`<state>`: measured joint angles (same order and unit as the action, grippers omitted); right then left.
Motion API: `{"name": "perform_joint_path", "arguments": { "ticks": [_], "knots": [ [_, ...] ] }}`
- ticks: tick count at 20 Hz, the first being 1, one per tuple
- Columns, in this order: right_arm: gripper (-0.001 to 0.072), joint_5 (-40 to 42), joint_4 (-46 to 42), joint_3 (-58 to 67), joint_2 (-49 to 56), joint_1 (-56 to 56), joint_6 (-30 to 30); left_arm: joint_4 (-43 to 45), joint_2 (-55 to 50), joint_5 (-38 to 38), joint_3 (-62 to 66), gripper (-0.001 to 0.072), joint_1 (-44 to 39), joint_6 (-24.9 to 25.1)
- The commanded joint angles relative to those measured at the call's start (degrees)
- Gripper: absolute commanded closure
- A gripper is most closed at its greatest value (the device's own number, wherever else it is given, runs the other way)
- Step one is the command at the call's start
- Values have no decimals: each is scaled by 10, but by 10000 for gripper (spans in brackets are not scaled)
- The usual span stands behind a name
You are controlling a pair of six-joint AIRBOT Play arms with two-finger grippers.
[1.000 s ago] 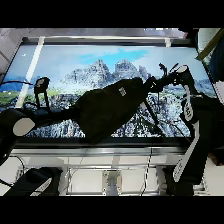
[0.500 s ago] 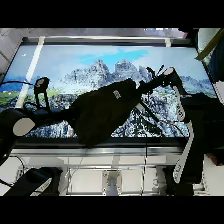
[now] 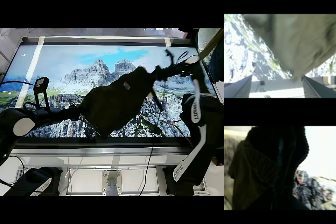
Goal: Fold the clothes and pants, and hang the long-sleeved shirts on hangers.
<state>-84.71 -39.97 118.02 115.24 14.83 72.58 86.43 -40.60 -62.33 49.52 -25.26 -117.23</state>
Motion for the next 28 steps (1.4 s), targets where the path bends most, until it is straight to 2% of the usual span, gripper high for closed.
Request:
{"name": "perform_joint_path", "arguments": {
  "ticks": [1,6,9,12,15,17,19,20,22,23,26,28],
  "knots": [
    [683,-28,-40,2,-118,108,39,2,0,0,1,5,1,0],
    [683,-51,-157,2,-284,323,116,2,0,0,1,6,1,2],
    [684,-97,-242,-2,-349,459,157,2,0,1,1,6,1,2],
    [683,-133,-327,-39,-397,583,166,1,0,3,1,6,0,2],
    [684,-156,-337,-87,-426,682,168,1,0,3,1,6,0,2],
    [683,-159,-329,-119,-436,705,168,1,1,3,1,6,0,2],
    [681,-182,-285,-149,-437,698,164,1,1,3,1,6,0,2],
    [618,-192,-259,-164,-437,690,163,1,1,3,1,6,0,2],
    [237,-205,-248,-173,-439,668,163,1,1,3,1,6,0,2],
    [202,-205,-247,-172,-445,661,163,1,1,3,1,6,0,2],
    [202,-205,-240,-151,-466,659,164,1,1,2,1,6,0,2],
    [203,-205,-205,-112,-477,659,166,1,1,2,1,5,0,2]
  ]
}}
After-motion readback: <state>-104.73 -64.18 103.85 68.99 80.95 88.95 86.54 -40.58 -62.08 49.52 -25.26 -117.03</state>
